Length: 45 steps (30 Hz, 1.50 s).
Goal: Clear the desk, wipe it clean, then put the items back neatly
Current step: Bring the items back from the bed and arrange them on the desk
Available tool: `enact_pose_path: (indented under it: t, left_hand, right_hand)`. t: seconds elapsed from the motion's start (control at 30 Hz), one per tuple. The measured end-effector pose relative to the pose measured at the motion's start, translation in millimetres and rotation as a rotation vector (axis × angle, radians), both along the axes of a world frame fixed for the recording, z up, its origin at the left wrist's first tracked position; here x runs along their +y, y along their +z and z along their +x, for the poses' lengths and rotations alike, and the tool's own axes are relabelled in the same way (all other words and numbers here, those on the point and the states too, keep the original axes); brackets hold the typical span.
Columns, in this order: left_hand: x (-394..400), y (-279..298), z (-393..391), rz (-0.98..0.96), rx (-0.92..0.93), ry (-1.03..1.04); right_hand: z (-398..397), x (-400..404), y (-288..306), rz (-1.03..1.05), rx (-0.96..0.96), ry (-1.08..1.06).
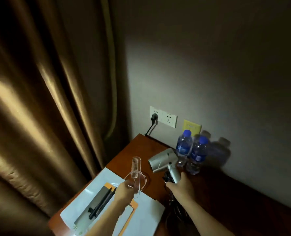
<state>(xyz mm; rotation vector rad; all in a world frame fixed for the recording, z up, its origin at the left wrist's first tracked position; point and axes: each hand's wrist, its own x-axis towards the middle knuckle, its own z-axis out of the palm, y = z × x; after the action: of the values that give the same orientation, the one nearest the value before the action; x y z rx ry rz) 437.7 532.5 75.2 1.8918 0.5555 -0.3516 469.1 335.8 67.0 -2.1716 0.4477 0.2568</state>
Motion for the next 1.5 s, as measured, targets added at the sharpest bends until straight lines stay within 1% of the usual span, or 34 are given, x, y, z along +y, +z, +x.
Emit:
enact_pose_path:
  t: [0.1,0.27,0.43,0.63,0.87,1.0,1.1,1.17,1.23,1.3,1.37,1.4,1.47,1.5]
  left_hand:
    - [25,-18,33,-0.025,0.029,0.036]
    - [59,-53,80,-0.014,0.067,0.067]
    - [85,-86,122,-0.028,0.101,0.128]
    - [100,-113,155,-0.041,0.124,0.052]
    - [101,-124,171,-0.052,0.143,-0.002]
    - [102,-124,179,0.005,0.126,-0.108]
    - [102,-125,183,0.064,0.116,-0.171]
    - [102,-123,183,0.099,0.1,-0.216]
    - [103,-121,184,0.126,0.086,-0.285]
    - [101,-118,188,0.164,0.105,-0.389]
    - [97,-117,196,0.199,0.13,-0.472]
    - [93,-119,202,0.206,0.129,-0.489]
    - [83,-123,212,0.212,0.108,-0.464]
    - [78,-126,217,0.211,0.092,-0.417]
  right_hand:
    - [38,19,-12,-0.057,0.014,0.068]
    - [108,52,-38,-0.115,0.038,0.181]
    - [174,80,-64,-0.193,0.031,0.244]
    - [232,103,-94,-0.155,0.027,0.311]
    - [272,103,-106,-0.249,-0.049,0.396]
    - [283,93,-116,-0.272,-0.078,0.436]
    - [282,93,-114,-0.274,-0.067,0.409]
    - [272,96,-110,-0.389,-0.106,0.405]
    - [251,98,-100,-0.495,-0.194,0.42]
    - [225,94,-99,-0.504,-0.249,0.54]
    - [195,88,-104,-0.459,-0.192,0.738]
    - [183,84,-111,-0.474,-0.186,0.824]
    - [166,76,-125,-0.481,-0.241,0.874]
    - [162,72,-128,-0.494,-0.251,0.852]
